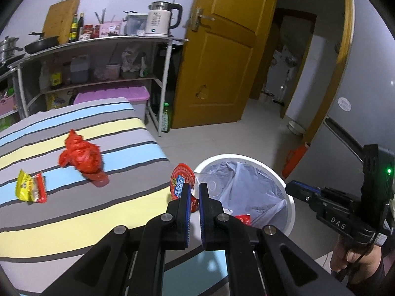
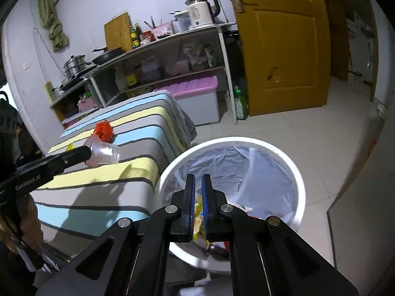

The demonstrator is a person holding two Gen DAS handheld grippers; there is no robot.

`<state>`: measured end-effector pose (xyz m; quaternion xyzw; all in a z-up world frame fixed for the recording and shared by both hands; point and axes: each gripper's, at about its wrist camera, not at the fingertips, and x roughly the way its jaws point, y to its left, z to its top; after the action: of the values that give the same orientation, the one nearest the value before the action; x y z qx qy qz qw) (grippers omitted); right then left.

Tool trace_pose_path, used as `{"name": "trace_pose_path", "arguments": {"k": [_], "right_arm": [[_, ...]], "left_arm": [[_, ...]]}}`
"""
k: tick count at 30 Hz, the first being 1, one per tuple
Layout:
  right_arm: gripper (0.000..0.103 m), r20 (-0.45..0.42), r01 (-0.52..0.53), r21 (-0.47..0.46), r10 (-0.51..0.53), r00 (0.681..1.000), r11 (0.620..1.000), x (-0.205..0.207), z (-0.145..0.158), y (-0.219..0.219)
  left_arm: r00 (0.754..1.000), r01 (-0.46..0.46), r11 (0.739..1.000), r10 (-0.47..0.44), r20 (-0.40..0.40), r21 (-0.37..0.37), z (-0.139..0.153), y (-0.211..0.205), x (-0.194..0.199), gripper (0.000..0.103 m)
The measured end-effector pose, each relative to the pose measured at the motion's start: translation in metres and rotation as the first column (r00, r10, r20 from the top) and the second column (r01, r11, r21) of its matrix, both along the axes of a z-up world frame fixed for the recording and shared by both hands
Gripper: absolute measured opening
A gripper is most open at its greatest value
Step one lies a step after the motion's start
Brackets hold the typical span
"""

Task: Collect trash
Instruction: 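Open both tools to drop the cup and wrapper into the bin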

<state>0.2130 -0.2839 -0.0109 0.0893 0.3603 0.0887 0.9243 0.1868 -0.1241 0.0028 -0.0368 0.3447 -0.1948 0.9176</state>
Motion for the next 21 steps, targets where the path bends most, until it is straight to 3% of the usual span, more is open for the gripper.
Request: {"name": "trace_pose_path", "arguments": {"k": [13,16,21], "right_arm": [[0.006,-0.03,0.046,0.023,-0.045,0.999,0.999,-0.001,-0.01,-0.026],[0.006,-0.032,0.05,0.027,-0.049,0.998,0.998,-0.002,-0.012,-0.028],[0.006,-0.025,0.051,0.034,-0.05,0.998,0.998,-0.003,-0.01,-0.028]], "left_arm": [[0.989,0.129,0.991,-0.13,-0.067,-0.016,-0.022,-0.053,0.019,0.007],[0.987,0.136,0.99,-0.138,-0.083,-0.025,-0.027,-0.055,0.021,0.014],[0.99,0.12,0.992,-0.122,-0.072,-0.032,-0.024,-0.048,0.02,0.015]]}}
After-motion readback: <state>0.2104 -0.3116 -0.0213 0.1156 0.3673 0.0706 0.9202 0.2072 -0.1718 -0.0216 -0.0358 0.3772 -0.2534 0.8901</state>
